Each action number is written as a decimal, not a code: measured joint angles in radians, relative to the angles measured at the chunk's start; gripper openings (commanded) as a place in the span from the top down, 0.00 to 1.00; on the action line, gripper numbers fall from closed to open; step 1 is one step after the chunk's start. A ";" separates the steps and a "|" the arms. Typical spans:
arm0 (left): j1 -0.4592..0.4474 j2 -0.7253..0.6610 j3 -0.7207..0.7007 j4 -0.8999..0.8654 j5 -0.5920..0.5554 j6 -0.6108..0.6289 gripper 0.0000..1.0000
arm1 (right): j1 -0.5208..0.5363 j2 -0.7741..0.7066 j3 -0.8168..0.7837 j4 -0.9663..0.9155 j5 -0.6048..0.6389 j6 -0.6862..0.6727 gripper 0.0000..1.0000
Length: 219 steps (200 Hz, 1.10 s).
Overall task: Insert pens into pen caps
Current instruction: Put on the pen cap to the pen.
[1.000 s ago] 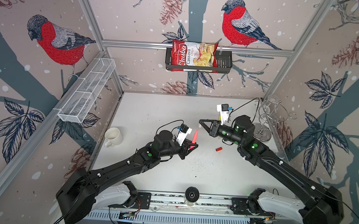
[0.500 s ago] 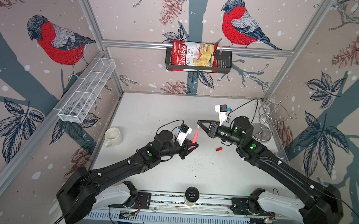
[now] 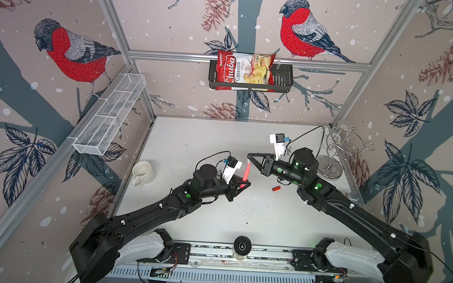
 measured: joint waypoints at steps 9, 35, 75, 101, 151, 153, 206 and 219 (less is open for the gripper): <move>0.000 -0.003 0.000 0.000 0.000 0.000 1.00 | 0.002 -0.003 -0.003 0.001 0.000 0.000 1.00; 0.000 -0.006 0.000 0.000 0.001 -0.005 1.00 | 0.007 -0.015 -0.018 0.010 -0.001 0.000 1.00; -0.001 -0.007 -0.004 0.040 0.026 -0.027 1.00 | 0.014 -0.045 -0.050 0.049 -0.004 0.000 1.00; -0.001 -0.007 -0.019 0.077 0.052 -0.051 1.00 | 0.018 -0.061 -0.075 0.079 -0.013 -0.001 1.00; -0.001 -0.006 -0.027 0.151 0.106 -0.108 1.00 | 0.021 -0.086 -0.106 0.148 -0.030 -0.024 1.00; -0.001 -0.006 -0.027 0.152 0.106 -0.109 1.00 | 0.022 -0.087 -0.107 0.151 -0.031 -0.025 1.00; 0.001 -0.013 -0.018 0.175 0.152 -0.140 1.00 | 0.023 -0.094 -0.116 0.190 -0.068 -0.080 1.00; 0.001 -0.019 -0.017 0.176 0.157 -0.153 1.00 | 0.023 -0.087 -0.114 0.202 -0.082 -0.088 0.99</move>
